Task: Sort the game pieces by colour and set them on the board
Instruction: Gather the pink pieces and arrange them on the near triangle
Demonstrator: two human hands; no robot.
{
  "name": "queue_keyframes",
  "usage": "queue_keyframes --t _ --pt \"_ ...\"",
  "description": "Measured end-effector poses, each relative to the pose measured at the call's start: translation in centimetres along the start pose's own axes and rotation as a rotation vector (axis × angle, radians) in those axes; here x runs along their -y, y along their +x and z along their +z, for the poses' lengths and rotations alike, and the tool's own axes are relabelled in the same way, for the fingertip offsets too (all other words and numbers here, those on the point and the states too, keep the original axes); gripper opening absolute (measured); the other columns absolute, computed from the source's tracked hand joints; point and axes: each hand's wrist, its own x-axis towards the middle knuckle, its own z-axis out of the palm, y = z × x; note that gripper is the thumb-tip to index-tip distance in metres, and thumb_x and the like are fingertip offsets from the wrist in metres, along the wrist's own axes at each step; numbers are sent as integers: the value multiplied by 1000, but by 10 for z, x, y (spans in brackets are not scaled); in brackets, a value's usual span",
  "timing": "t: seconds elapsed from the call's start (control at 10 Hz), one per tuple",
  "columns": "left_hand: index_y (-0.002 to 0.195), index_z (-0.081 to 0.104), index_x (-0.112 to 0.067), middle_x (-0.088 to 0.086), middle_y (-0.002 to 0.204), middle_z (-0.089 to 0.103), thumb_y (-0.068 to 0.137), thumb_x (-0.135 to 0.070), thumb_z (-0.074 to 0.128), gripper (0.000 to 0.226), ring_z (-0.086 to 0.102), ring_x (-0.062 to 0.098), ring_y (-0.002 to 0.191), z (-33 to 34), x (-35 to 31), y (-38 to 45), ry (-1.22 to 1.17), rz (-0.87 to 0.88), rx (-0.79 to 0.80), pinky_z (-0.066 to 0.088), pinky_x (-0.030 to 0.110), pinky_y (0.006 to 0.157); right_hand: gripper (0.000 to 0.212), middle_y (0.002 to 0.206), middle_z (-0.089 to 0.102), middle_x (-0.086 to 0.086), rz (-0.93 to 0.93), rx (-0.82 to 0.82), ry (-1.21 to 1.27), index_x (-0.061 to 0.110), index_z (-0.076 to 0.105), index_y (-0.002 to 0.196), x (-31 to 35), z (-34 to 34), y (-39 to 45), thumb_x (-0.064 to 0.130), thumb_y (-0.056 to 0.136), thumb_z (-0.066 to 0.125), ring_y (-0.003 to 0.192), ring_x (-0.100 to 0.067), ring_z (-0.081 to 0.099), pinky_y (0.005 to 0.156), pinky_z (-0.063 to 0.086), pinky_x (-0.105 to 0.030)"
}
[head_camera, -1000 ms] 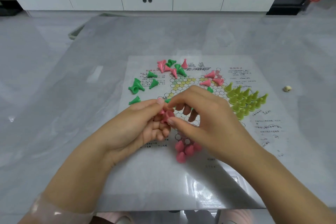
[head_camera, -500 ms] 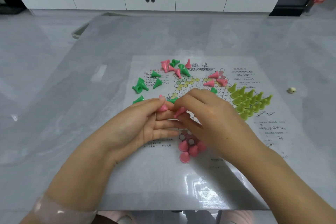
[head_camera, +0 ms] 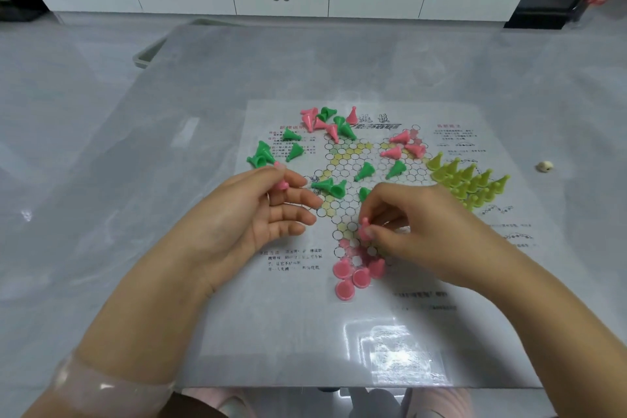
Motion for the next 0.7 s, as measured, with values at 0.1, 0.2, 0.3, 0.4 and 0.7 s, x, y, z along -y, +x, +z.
queue_keyframes --t 0.1,0.2,0.3,0.4,0.7 --pt "84 57 -7 10 69 70 95 -24 39 28 65 17 56 0 2 0 4 -3 8 52 22 48 14 75 69 11 18 73 -8 26 63 78 0 1 1 12 79 65 70 5 62 70 49 -15" --pt "84 57 -8 10 69 70 96 -25 39 28 65 18 57 -1 1 0 9 -1 6 52 22 48 8 72 70 11 30 105 1 24 68 80 -2 -2 2 17 80 66 66 6 62 65 47 -9" --pt "84 57 -8 10 69 70 96 -25 39 28 65 18 57 -1 1 1 9 -1 8 52 22 49 7 73 71 9 38 90 -5 24 71 82 -3 -2 2 21 82 64 64 5 61 64 48 -11" --pt "84 57 -8 9 69 70 95 -25 39 28 65 18 57 -1 1 1 10 0 13 52 22 49 10 72 71 8 55 70 -13 23 72 79 -2 0 2 22 83 63 61 2 62 62 49 -13" --pt "83 57 -8 9 69 70 95 -25 38 28 65 18 57 -3 1 1 8 12 26 52 22 49 10 69 73 6 84 177 77 25 72 74 -1 2 -1 28 80 65 62 -2 66 70 54 -28"
